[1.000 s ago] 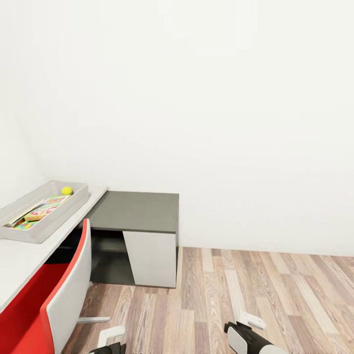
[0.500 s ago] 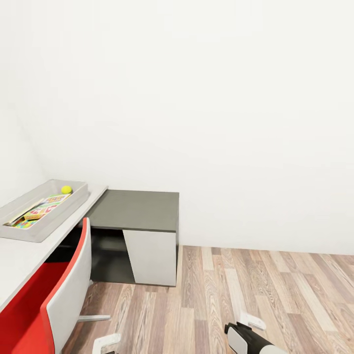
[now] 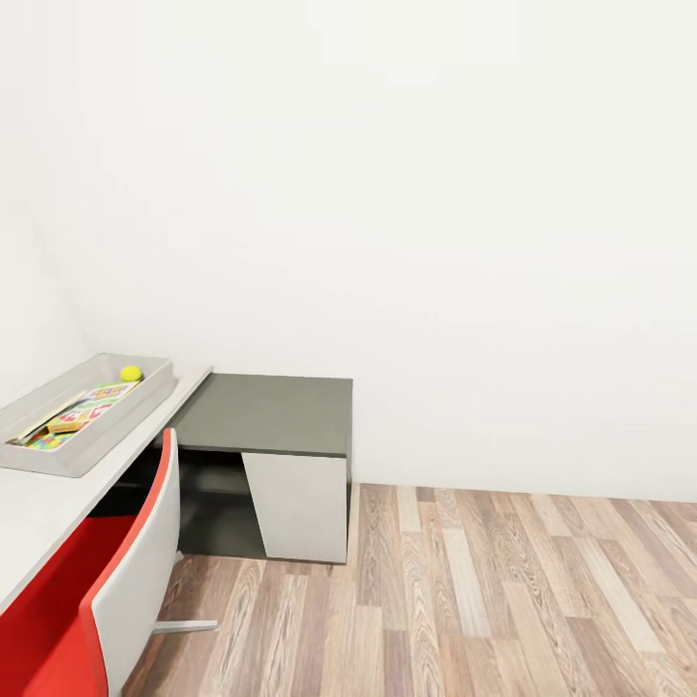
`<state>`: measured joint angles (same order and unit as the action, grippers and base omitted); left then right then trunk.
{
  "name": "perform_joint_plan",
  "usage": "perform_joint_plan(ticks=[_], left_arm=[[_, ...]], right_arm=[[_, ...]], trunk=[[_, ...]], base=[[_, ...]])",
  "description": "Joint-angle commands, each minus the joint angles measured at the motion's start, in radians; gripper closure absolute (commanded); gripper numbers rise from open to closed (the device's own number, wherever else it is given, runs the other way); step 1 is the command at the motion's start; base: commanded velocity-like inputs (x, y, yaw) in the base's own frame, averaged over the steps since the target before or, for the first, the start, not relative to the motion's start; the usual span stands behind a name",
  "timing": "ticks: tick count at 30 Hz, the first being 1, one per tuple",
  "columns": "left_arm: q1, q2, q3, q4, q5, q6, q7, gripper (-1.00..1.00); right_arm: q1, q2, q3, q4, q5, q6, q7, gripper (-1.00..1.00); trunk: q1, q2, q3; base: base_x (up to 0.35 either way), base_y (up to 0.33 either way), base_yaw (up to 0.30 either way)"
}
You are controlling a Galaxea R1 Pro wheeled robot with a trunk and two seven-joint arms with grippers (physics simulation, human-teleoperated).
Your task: Put all the toys in the child's room - the three board games (two on the bed and one on the table), the two jigsaw puzzles on the table, and the tennis ball on the table - inside the toy box on the table in the child's room.
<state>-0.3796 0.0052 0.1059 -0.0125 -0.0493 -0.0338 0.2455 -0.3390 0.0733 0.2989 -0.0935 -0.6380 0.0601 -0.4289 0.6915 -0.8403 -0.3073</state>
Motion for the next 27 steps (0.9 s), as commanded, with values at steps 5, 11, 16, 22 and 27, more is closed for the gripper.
perform_joint_plan(ticks=[5, 11, 16, 22, 27], left_arm=[[0.069, 0.002, 0.008, 0.005, -0.096, -0.065, 0.003, -1.0], [0.096, 0.002, 0.008, 0.005, -0.103, -0.072, 0.003, -1.0], [0.121, 0.002, 0.008, 0.006, -0.103, -0.07, 0.003, -1.0], [0.16, -0.002, 0.009, 0.006, -0.1, -0.068, -0.001, -1.0], [0.168, -0.007, 0.011, 0.006, -0.099, -0.07, -0.006, -1.0]], right_arm=[[0.112, -0.001, 0.013, 0.001, -0.001, -0.102, 0.103, -1.0], [0.129, 0.001, 0.013, 0.01, -0.004, -0.118, 0.118, -1.0], [0.136, 0.002, 0.012, 0.029, -0.011, -0.12, 0.119, -1.0], [0.138, -0.008, 0.01, 0.055, -0.016, -0.122, 0.118, -1.0], [0.142, -0.025, 0.009, 0.059, -0.013, -0.122, 0.116, -1.0]], trunk=[[0.0, -0.001, -0.001], [0.0, -0.001, -0.001], [0.0, -0.001, -0.001], [0.0, -0.001, -0.001], [0.0, -0.001, -0.001]], base=[[0.0, 0.0, 0.0], [0.0, 0.0, 0.0], [0.0, 0.0, 0.0], [0.0, 0.0, 0.0], [0.0, 0.0, 0.0]])
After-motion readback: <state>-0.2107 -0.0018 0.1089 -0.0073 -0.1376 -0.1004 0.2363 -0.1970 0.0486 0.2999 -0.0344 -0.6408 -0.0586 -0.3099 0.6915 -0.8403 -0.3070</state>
